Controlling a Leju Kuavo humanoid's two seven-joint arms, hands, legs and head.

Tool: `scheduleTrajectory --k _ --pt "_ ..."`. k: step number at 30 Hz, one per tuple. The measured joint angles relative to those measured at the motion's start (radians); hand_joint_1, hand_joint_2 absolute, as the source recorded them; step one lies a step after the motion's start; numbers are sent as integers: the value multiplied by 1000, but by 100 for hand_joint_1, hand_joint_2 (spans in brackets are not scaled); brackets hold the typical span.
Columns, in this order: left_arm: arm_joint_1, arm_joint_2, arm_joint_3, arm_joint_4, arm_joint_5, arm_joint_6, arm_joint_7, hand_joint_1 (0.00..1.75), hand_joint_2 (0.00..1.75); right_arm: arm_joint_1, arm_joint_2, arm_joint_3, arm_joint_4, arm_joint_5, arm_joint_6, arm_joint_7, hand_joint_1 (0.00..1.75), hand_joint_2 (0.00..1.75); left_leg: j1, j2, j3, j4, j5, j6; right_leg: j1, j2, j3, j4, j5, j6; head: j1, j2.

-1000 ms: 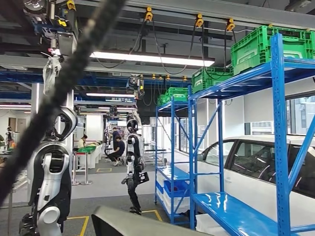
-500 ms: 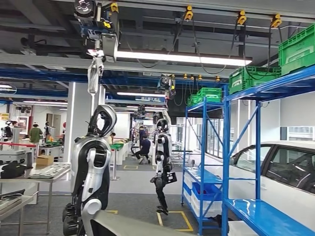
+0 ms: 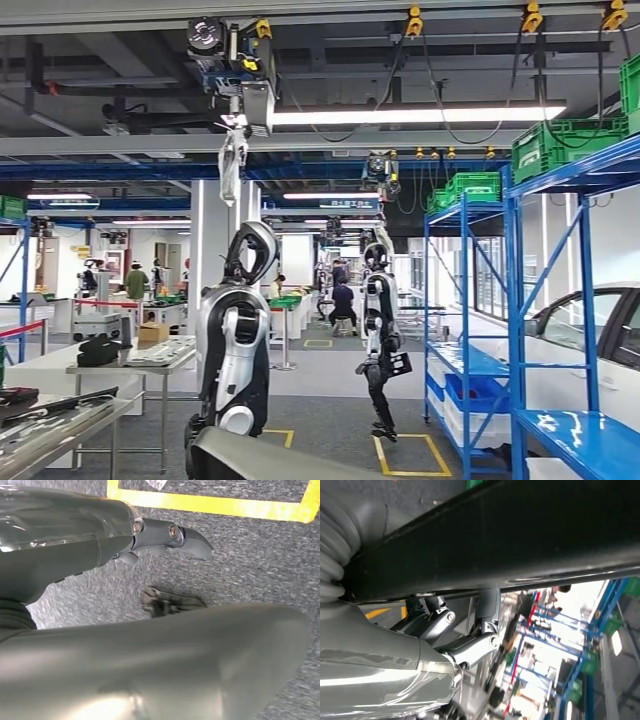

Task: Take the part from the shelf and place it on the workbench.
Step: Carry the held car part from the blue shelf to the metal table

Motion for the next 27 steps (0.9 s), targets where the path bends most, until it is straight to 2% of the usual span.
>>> scheduleTrajectory --k 1,2,3,4,5,6,8,10,11,12,13,15,16,17,18,19,21,22,23,24,25,26,27 --pt "0 0 -1 0 0 0 -1 0 175 3 0 1 0 0 0 0 175 175 5 6 -22 51 -16 -6 -1 -11 0 0 -1 1 0 0" --pt "0 0 -2 0 1 0 -1 0 175 6 0 4 0 -1 0 0 175 175 10 10 -31 72 -15 -12 -2 -22 0 1 -2 3 0 0" --pt "1 0 -2 0 2 -1 -1 0 175 9 0 6 0 -2 0 1 175 175 15 15 -22 56 3 -18 -4 -32 1 2 -4 6 0 0" --pt "2 1 -3 0 4 -1 -1 0 175 9 0 8 0 -3 0 1 175 175 19 24 7 4 34 -24 -6 -40 2 5 -7 11 0 0" --pt "2 1 -4 0 5 -1 -1 0 175 9 0 9 0 -5 0 1 175 175 21 41 41 -62 61 -28 -8 -48 2 10 -12 18 0 0" --pt "0 2 -5 0 6 -1 0 0 175 8 0 10 0 -7 0 1 175 175 19 60 70 -119 80 -27 -6 -55 1 17 -17 26 0 0" --pt "-3 2 -7 0 7 -1 2 0 175 7 0 12 0 -10 0 2 175 175 12 81 93 -170 86 -13 -1 -68 1 24 -24 39 0 0" --pt "-1 2 -9 0 7 -1 4 0 175 8 0 14 0 -10 1 4 175 175 6 67 90 -170 86 7 -2 -83 5 22 -25 48 -1 0" --pt "1 2 -10 0 7 0 5 0 175 8 0 15 0 -11 1 4 175 175 6 59 90 -171 88 14 -4 -83 7 24 -31 53 -1 0" --pt "2 3 -11 0 7 1 5 0 175 8 0 15 0 -11 1 3 175 175 6 50 89 -173 89 21 -7 -72 3 39 -47 56 -1 0" --pt "2 4 -11 0 8 2 6 0 175 8 0 15 0 -12 1 3 175 175 6 42 89 -174 92 27 -9 -53 -10 74 -73 58 -1 0" --pt "-1 6 -12 0 9 3 6 0 175 10 -1 15 0 -12 1 2 175 175 4 24 88 -174 93 35 -10 -14 -64 201 -141 56 -1 0" --pt "-2 6 -12 0 10 4 6 0 175 13 -2 15 0 -12 1 2 175 175 1 14 88 -174 94 37 -9 -6 -94 266 -165 54 -1 0" --pt "-2 7 -12 0 12 4 6 0 175 16 -3 15 0 -12 0 2 175 175 -2 4 88 -174 94 39 -7 -2 -114 306 -173 50 -1 0" --pt "-1 8 -13 0 13 4 5 0 175 18 -4 15 0 -12 0 2 175 175 -6 -7 88 -173 95 40 -5 0 -118 309 -160 45 -1 0" --pt "0 9 -13 0 14 4 4 0 175 19 -4 15 0 -13 0 2 175 175 -9 -18 88 -173 95 41 -2 4 -104 273 -130 38 -1 0" --pt "0 9 -15 0 15 3 2 0 175 17 -4 15 -2 -13 0 2 175 175 -14 -40 89 -173 97 42 6 37 -50 143 -55 14 -1 0" --pt "-1 8 -16 0 14 2 0 0 175 16 -4 15 -2 -13 0 1 175 175 -13 -49 88 -173 98 41 8 55 -29 93 -30 5 0 0" --pt "-2 8 -17 0 14 2 -1 0 175 16 -4 15 -3 -13 0 0 175 175 -11 -58 86 -173 100 38 11 69 -18 63 -16 -2 0 0" --pt "-2 7 -17 0 14 1 -1 0 175 16 -4 15 -3 -14 0 0 175 175 -7 -66 83 -174 103 35 13 73 -15 56 -14 -4 0 0" --pt "0 8 -17 0 13 1 -1 0 175 16 -3 15 -3 -14 0 0 175 175 -5 -75 81 -176 106 30 14 64 -12 47 -11 -3 0 0" --pt "2 8 -18 0 13 1 -1 0 175 15 -2 15 -3 -14 0 0 175 175 -5 -74 79 -176 106 25 13 53 -6 35 -10 -2 0 0" --pt "4 8 -19 0 13 1 -1 0 175 14 1 15 -3 -15 0 0 175 175 -7 -62 75 -170 99 21 10 43 1 21 -9 -2 0 0"
